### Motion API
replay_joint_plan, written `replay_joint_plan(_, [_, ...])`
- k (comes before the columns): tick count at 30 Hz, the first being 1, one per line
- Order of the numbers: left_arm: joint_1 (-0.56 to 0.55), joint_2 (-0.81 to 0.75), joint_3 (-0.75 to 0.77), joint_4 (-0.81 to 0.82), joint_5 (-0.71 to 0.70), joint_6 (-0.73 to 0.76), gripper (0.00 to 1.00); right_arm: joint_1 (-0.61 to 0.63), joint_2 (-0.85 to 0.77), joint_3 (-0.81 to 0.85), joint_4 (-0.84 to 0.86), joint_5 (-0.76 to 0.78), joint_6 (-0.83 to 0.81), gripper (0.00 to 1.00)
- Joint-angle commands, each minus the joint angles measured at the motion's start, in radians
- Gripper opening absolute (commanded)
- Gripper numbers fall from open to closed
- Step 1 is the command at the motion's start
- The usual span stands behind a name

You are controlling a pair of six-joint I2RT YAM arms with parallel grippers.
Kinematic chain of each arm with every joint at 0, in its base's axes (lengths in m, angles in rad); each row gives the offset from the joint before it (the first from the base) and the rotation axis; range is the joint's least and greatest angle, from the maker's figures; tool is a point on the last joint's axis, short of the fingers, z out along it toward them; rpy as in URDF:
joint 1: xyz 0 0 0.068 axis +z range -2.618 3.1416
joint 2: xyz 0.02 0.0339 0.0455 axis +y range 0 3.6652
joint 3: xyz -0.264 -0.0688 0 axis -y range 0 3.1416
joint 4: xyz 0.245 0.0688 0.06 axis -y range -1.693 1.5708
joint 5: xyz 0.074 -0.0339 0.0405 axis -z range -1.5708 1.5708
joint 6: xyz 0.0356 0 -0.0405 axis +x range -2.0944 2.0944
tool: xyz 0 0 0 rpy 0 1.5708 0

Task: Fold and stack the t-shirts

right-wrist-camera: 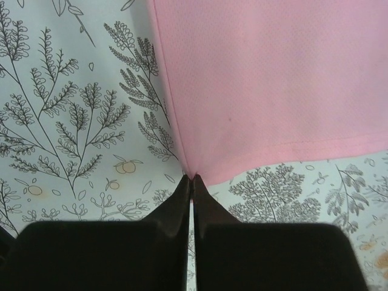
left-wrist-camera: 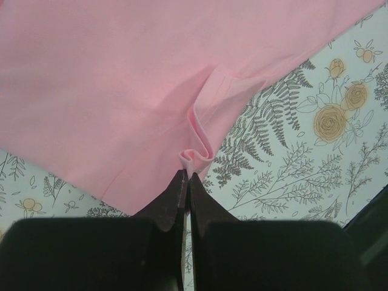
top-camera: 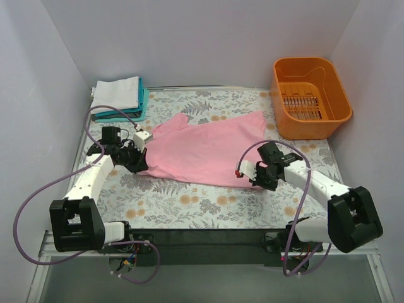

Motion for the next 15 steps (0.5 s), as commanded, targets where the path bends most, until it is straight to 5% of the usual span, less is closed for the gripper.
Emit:
replay_joint_plan(1, [0.005, -0.044, 0.092, 0.002, 0.014, -0.026, 0.0, 0.002, -0.079, 0.059, -0.036, 0.034, -0.003, 0.01])
replay_joint_plan(6, [0.036, -0.043, 0.31, 0.065, 0.013, -0.166, 0.0, -0.025, -0.084, 0.283, -0.032, 0.142, -0.009, 0.01])
replay_joint_plan(15, [0.048, -0.02, 0.723, 0.274, -0.1, -0.342, 0.0, -0.096, 0.074, 0.976, -0.04, 0.26, -0.035, 0.01])
